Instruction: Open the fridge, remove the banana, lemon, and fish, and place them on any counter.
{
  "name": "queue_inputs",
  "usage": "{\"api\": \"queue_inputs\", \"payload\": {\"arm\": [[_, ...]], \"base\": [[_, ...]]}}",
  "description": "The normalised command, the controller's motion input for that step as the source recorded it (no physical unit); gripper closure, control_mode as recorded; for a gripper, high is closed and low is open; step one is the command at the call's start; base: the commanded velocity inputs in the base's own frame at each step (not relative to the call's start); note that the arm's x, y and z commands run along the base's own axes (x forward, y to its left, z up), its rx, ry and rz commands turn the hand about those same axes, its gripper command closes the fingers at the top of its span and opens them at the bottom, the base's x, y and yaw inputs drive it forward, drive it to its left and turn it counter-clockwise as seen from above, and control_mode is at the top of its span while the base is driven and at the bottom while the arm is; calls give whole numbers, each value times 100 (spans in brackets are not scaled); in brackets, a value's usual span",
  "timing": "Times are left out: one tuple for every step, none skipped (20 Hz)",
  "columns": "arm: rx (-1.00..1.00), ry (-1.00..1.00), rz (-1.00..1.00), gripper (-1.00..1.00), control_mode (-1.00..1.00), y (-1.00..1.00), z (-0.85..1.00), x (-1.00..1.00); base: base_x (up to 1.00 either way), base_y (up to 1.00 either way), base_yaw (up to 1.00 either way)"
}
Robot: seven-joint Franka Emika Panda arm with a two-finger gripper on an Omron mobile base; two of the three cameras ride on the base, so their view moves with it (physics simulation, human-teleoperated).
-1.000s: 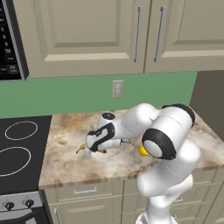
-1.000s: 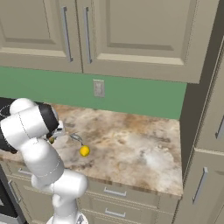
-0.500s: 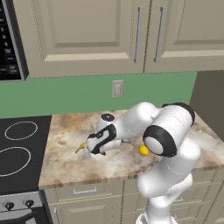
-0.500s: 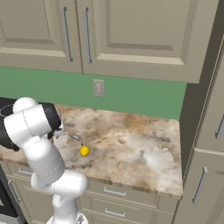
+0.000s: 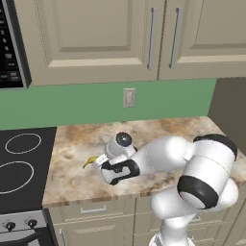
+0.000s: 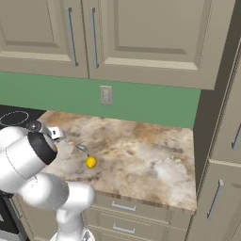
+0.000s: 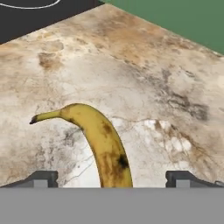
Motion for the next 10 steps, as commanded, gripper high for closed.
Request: {"api": "queue_inputs", "payload": {"arm": [[5,-32,0,-100,-100,-4,86,-46],[7,-29,0,-100,-100,-11,89,-42],[6,-28,0,-100,-100,-12,85,-41],[5,-31,0,-100,-100,-3,100,-44],[8,-29,0,-100,-100,-3,100,-34],[9,-27,0,-100,-100,0,100,-28],[10,-24,0,-100,-100,0,100,-31],[11,-23,0,-100,-100,0,100,-33],[12,-20,0,-100,-100,-2,100,-41],[11,-18,0,-100,-100,0,100,-44]], "base": [[0,0,0],[0,0,0],[0,0,0],[0,0,0],[0,0,0],[0,0,0],[0,0,0],[0,0,0],[0,0,0],[0,0,0]]}}
